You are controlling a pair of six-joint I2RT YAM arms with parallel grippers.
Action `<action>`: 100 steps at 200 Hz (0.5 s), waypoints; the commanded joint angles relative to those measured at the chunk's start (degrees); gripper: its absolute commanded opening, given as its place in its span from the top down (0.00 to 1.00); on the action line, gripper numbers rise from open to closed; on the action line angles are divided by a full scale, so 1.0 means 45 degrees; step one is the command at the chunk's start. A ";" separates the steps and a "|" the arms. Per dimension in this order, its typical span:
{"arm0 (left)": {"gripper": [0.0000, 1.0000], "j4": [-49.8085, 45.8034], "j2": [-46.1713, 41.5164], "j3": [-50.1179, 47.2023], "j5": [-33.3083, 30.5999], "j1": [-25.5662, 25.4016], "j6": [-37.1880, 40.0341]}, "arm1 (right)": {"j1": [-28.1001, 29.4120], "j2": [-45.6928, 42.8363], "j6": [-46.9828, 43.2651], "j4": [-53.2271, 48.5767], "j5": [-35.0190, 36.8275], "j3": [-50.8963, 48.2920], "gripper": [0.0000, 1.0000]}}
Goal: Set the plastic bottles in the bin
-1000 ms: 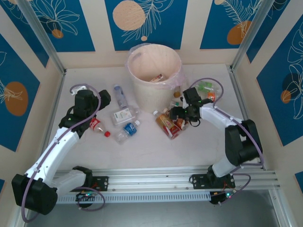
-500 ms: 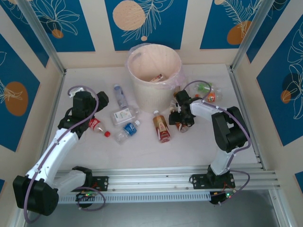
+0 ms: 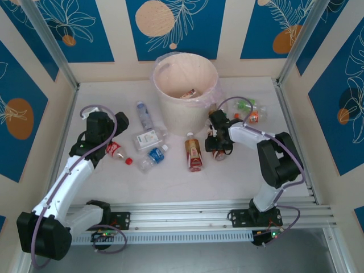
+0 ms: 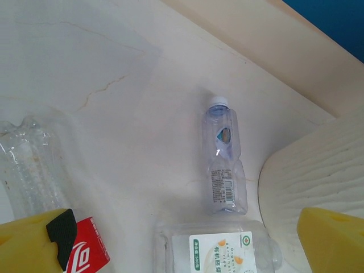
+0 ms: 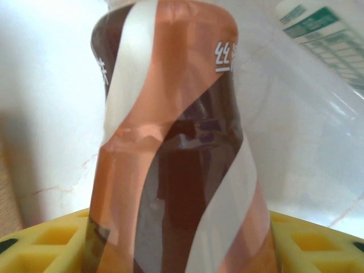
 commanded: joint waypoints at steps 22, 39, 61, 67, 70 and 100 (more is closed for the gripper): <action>0.00 0.0540 -0.0163 -0.0249 0.0374 0.0350 -0.0351 | 0.0121 -0.1842 -0.0415 0.0385 0.0083 -0.0767 0.47; 0.00 0.0589 -0.0095 -0.0268 0.0525 0.0447 -0.0444 | 0.0067 -0.2545 -0.0491 0.0628 -0.0041 -0.1137 0.53; 0.00 0.0686 -0.0046 -0.0288 0.0669 0.0537 -0.0548 | 0.0052 -0.3493 -0.0544 0.0829 -0.0071 -0.1608 0.55; 0.00 0.0703 -0.0029 -0.0288 0.0704 0.0550 -0.0567 | 0.0031 -0.3825 -0.0563 0.0901 -0.0091 -0.1754 0.55; 0.00 0.0709 -0.0012 -0.0288 0.0718 0.0575 -0.0582 | 0.0016 -0.3991 -0.0557 0.0974 -0.0107 -0.1823 0.56; 0.00 0.0821 0.0056 -0.0326 0.0817 0.0675 -0.0732 | -0.0283 -0.5914 -0.0757 0.1418 -0.0813 -0.2559 0.56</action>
